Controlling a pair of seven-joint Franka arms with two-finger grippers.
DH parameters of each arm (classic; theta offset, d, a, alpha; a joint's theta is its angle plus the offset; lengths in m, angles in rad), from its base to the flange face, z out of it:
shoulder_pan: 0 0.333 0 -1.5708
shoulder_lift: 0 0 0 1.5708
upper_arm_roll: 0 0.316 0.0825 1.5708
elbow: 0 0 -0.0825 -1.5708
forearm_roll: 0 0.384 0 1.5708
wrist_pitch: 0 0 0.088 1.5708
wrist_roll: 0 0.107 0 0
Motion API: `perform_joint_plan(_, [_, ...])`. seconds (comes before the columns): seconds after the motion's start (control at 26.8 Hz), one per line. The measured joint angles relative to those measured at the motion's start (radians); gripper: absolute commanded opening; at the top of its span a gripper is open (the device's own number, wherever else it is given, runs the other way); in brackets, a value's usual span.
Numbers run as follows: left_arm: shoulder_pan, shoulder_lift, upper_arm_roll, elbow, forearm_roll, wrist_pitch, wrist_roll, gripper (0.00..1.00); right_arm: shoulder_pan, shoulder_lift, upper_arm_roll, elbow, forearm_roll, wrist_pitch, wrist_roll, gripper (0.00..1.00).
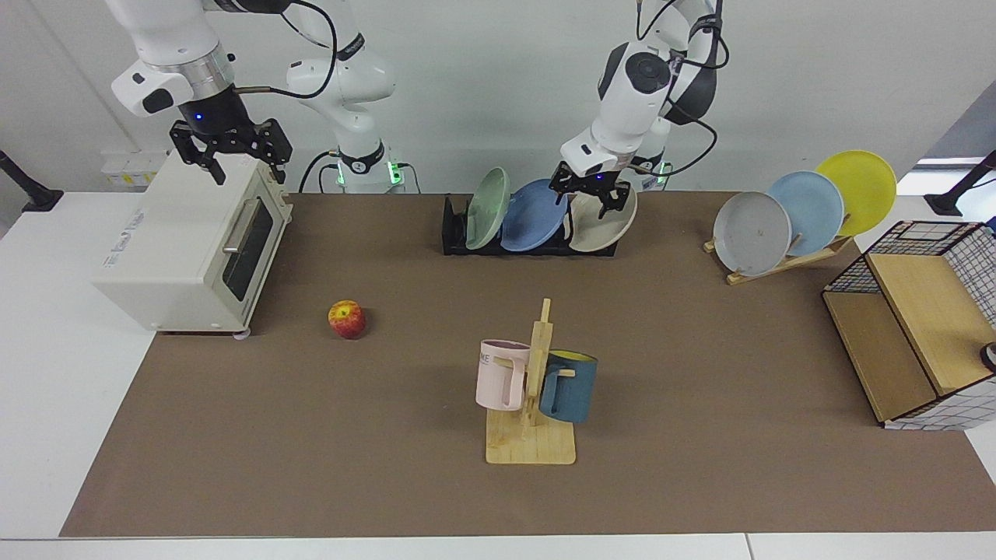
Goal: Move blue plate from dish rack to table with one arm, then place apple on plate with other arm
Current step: 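Reach the left gripper to the blue plate in the dish rack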
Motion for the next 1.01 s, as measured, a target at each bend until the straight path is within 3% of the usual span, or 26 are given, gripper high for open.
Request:
perform_joint_plan(0.07, [0.000,0.001,-0.032,-0.040,-0.015,0.029,-0.003,0.99,0.000,0.000,0.000,0.000,0.000,0.000,0.000,1.00])
perform_joint_plan(0.15, [-0.001,0.002,-0.057,-0.069,-0.028,0.045,-0.005,0.89,0.000,0.000,0.000,0.000,0.000,0.000,0.000,1.00])
perform_joint_plan(0.19, [-0.001,0.002,-0.064,-0.076,-0.030,0.046,-0.006,0.78,0.000,0.000,0.000,0.000,0.000,0.000,0.000,1.00])
perform_joint_plan(0.34, [-0.001,0.001,-0.072,-0.080,-0.032,0.046,-0.013,0.13,0.000,0.000,0.000,0.000,0.000,0.000,0.000,1.00])
perform_joint_plan(0.37, [-0.001,0.001,-0.074,-0.080,-0.032,0.045,-0.018,0.02,0.000,0.000,0.000,0.000,0.000,0.000,0.000,1.00])
perform_joint_plan(1.01, [0.002,-0.019,-0.089,-0.058,-0.010,-0.051,-0.062,0.00,0.000,0.000,0.000,0.000,0.000,0.000,0.000,1.00])
